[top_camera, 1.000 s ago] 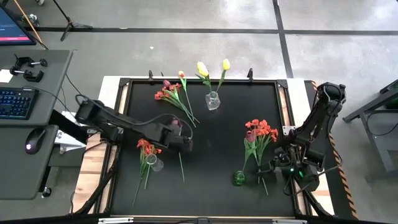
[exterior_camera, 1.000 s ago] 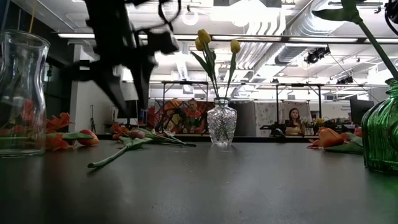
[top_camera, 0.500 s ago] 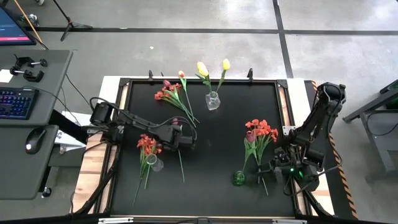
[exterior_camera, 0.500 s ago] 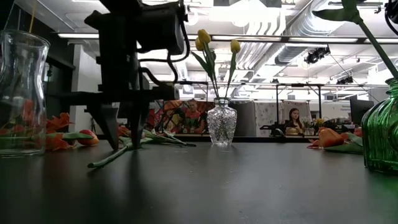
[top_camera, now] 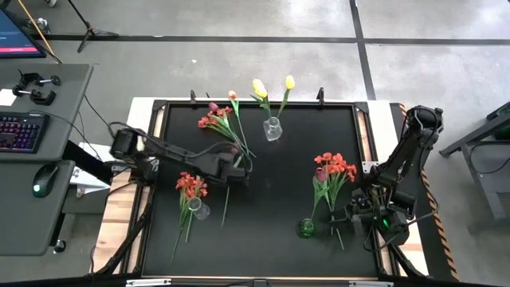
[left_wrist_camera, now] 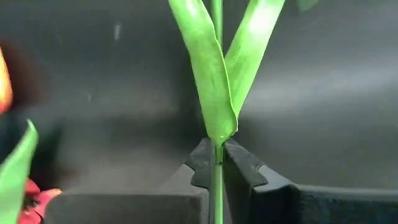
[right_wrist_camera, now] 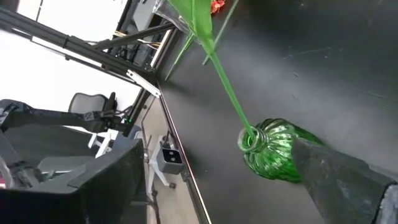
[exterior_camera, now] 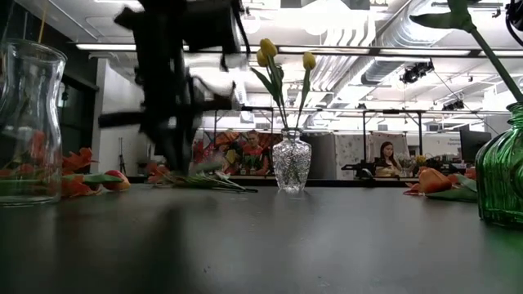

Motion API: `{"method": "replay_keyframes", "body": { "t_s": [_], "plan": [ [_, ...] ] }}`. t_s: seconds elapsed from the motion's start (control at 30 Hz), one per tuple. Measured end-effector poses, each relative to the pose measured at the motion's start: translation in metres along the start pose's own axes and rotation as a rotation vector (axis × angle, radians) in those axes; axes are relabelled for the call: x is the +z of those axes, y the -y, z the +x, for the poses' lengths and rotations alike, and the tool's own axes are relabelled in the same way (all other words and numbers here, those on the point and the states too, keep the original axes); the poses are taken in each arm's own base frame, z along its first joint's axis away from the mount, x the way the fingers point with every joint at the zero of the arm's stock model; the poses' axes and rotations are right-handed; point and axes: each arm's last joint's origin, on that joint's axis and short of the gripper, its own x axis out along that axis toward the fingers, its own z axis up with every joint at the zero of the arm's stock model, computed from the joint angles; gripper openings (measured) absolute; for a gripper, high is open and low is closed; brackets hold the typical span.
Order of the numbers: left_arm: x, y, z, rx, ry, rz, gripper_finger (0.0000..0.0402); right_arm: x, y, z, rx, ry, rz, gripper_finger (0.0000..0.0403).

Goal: Sort flowers into vase by color
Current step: Put the bottom red tulip into the green vase

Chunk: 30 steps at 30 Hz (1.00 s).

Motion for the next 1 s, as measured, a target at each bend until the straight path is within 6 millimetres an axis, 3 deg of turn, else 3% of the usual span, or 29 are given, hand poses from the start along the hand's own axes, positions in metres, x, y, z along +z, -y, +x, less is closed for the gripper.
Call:
{"method": "replay_keyframes", "body": {
  "t_s": [0.13,0.27,0.37,0.47,0.63,0.8,1.0],
  "plan": [
    [0.014,-0.004,-0.05,-0.177,0.156,0.035,0.0004,0.0,0.0,0.0,0.001,0.0,0.001,0.0399],
    [0.022,-0.006,-0.116,-0.475,0.447,0.106,0.0002,0.0,0.0,0.0,0.0,0.001,-0.001,0.0399],
    [0.011,0.009,-0.158,-0.728,0.647,0.235,0.0001,0.001,0.0,0.002,-0.006,0.007,-0.004,0.0399],
    [-0.006,0.028,-0.18,-0.924,0.818,0.354,0.0001,0.003,-0.001,0.004,-0.01,0.019,0.021,0.0399],
    [-0.028,0.062,-0.172,-1.005,1.056,0.485,0.0001,0.008,-0.001,0.01,-0.026,0.05,0.037,0.0399],
    [-0.04,0.109,-0.151,-1.033,1.092,0.648,0.0,0.013,-0.002,0.009,-0.022,0.059,0.025,0.0399],
    [-0.049,0.154,-0.133,-1.215,1.086,0.559,0.0,0.028,-0.009,-0.002,0.032,0.058,0.009,0.0399]
  ]
}}
